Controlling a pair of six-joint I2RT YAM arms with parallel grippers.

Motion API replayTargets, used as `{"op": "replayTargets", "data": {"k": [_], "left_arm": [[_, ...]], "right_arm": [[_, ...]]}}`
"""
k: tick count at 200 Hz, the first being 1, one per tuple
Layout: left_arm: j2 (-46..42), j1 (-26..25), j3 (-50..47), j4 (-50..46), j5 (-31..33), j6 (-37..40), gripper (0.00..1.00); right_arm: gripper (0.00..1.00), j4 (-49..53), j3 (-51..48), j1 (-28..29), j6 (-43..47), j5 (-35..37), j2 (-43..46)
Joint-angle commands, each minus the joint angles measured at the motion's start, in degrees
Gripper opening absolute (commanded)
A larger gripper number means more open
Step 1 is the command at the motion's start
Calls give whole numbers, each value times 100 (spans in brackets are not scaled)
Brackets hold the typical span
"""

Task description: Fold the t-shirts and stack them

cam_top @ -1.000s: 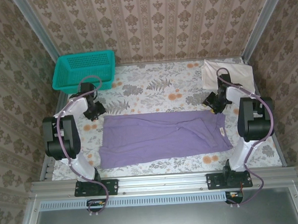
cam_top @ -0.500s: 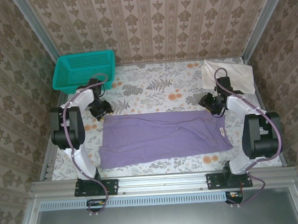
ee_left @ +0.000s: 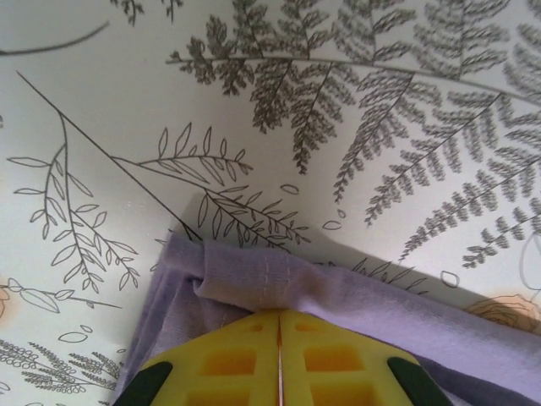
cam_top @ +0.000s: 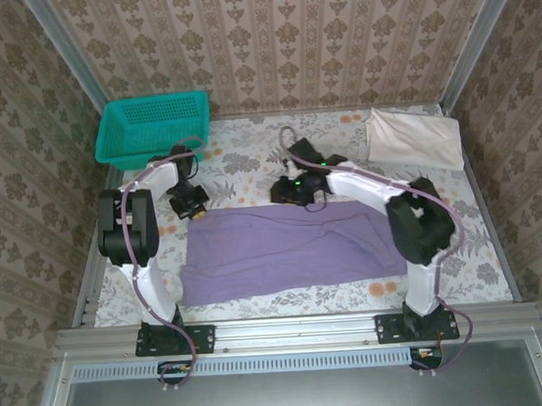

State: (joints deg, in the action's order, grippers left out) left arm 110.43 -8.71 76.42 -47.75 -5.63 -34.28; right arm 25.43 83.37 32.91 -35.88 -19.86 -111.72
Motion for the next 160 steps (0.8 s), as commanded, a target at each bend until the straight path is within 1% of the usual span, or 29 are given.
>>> {"op": "replayTargets", "data": {"k": [1, 9, 26, 49, 59, 68, 81, 117, 145, 160], "left_arm": [[-407, -52, -231, 110, 27, 249, 8], [-491, -52, -296, 138, 55, 272, 9], [-660, -58, -452, 216, 99, 327, 15], [-811, -36, -583, 275, 175, 369, 21], [-830, -8, -575, 246, 209, 376, 25], [-847, 18, -568, 233, 226, 380, 27], [-886, 60, -580, 240, 276, 401, 30], [-918, 175, -532, 193, 286, 499, 35], [-936, 212, -541, 213, 251, 493, 40], [-952, 212, -564, 231, 186, 463, 41]], "right_arm": [[45, 498, 854, 319, 222, -123, -796], [45, 787, 1207, 426, 301, -32, -1046], [45, 1076, 1792, 582, 437, 16, -1463], [45, 1424, 2391, 729, 604, 67, -1912], [44, 1594, 2628, 773, 657, 136, -2079], [42, 1670, 2748, 808, 678, 132, -2177], [38, 1694, 2796, 837, 670, 88, -2223], [23, 1640, 2706, 997, 800, 43, -2071], [23, 1427, 2399, 1163, 962, 17, -1831], [23, 1257, 2177, 1256, 1019, -62, -1734]]}}
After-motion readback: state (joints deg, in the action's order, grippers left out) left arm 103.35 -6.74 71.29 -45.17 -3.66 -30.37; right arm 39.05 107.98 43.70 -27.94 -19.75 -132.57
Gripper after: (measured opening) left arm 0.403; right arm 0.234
